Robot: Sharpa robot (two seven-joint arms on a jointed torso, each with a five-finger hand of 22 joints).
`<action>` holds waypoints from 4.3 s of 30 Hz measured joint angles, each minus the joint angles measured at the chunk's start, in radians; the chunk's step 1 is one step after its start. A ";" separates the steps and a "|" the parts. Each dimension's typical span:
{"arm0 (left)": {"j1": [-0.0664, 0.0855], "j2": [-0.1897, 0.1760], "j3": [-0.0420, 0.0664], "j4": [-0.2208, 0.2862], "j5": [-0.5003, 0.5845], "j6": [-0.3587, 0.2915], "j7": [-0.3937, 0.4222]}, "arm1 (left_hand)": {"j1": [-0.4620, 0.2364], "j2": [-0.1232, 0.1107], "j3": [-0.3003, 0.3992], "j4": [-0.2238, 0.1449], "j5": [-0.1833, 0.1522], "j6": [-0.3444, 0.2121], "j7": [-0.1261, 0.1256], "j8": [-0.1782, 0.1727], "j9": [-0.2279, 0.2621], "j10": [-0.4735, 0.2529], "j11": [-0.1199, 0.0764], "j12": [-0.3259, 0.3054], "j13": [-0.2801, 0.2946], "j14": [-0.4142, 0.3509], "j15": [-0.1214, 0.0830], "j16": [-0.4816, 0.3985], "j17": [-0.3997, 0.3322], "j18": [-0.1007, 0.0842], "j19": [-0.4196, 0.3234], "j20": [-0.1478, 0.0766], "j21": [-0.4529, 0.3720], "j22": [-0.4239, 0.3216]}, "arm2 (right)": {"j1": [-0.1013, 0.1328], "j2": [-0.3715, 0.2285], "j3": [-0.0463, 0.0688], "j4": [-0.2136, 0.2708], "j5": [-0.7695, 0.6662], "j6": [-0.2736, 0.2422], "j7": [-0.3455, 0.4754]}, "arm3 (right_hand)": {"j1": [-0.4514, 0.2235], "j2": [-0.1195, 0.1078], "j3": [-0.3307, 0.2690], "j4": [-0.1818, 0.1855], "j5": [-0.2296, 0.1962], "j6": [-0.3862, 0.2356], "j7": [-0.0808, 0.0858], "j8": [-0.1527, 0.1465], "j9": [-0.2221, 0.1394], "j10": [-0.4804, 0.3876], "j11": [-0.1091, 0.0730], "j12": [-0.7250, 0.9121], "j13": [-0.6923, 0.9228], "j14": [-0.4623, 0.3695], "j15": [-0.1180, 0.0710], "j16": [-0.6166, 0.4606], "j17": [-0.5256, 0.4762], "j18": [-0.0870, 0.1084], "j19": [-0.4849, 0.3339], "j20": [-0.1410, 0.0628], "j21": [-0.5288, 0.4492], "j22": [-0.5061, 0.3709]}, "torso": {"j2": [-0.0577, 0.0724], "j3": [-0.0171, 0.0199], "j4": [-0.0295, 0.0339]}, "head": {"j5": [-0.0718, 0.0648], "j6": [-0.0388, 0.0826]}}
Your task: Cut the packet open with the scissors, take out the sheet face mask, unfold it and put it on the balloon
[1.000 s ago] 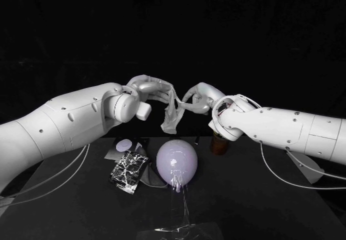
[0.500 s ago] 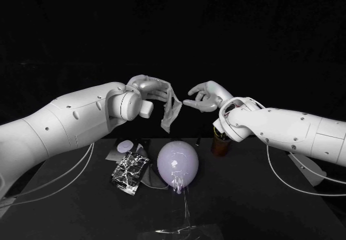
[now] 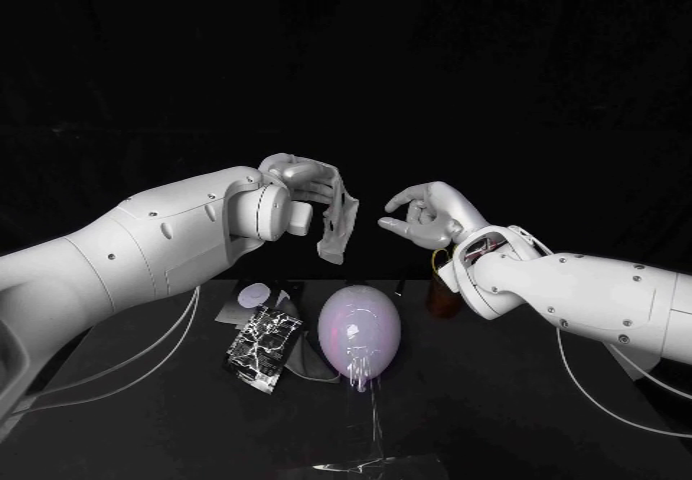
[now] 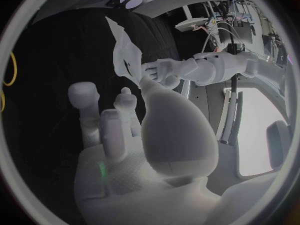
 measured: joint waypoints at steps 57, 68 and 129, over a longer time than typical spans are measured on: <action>0.000 0.034 0.000 -0.001 0.015 -0.076 -0.027 | -0.005 -0.005 0.009 -0.001 0.001 0.000 0.000 0.000 0.013 0.006 -0.001 0.000 -0.002 0.007 0.001 0.000 -0.005 0.002 0.000 0.000 0.003 0.001 | -0.065 0.440 0.003 -0.403 -0.424 -0.056 -0.434 | -0.073 0.020 -0.178 0.017 -0.002 0.036 -0.022 0.093 0.013 0.012 -0.016 0.077 0.043 0.002 -0.012 0.005 0.000 -0.015 -0.011 -0.008 -0.013 0.000 | 0.001 -0.0007 0.0018 | -0.010 0.003; 0.000 0.034 0.000 0.015 0.016 -0.076 -0.032 | -0.008 -0.008 0.009 -0.001 0.001 -0.002 -0.002 -0.002 0.014 0.006 -0.001 0.000 -0.002 0.008 0.002 0.000 -0.006 0.001 0.000 0.000 0.003 0.000 | -0.070 0.464 0.006 -0.437 -0.464 -0.070 -0.466 | -0.060 0.057 -0.210 0.016 -0.002 0.061 -0.043 0.146 0.034 0.098 -0.034 0.175 0.129 0.001 -0.032 0.039 0.000 -0.022 0.038 -0.024 0.100 0.000 | 0.000 -0.0007 0.0014 | -0.011 0.004; -0.004 -0.037 -0.012 0.060 -0.018 -0.054 -0.051 | -0.013 -0.013 0.017 -0.010 -0.001 0.008 0.001 -0.003 0.023 0.010 -0.005 -0.005 -0.006 0.013 0.004 0.000 -0.013 0.003 0.000 -0.007 0.012 0.003 | 0.119 0.129 0.025 -0.121 -0.329 0.237 -0.368 | -0.005 0.033 0.441 -0.176 -0.033 0.083 -0.074 0.211 0.048 0.240 -0.066 0.294 0.222 0.002 -0.073 0.076 0.000 -0.046 0.110 -0.061 0.327 0.000 | 0.000 -0.0020 0.0011 | -0.015 0.002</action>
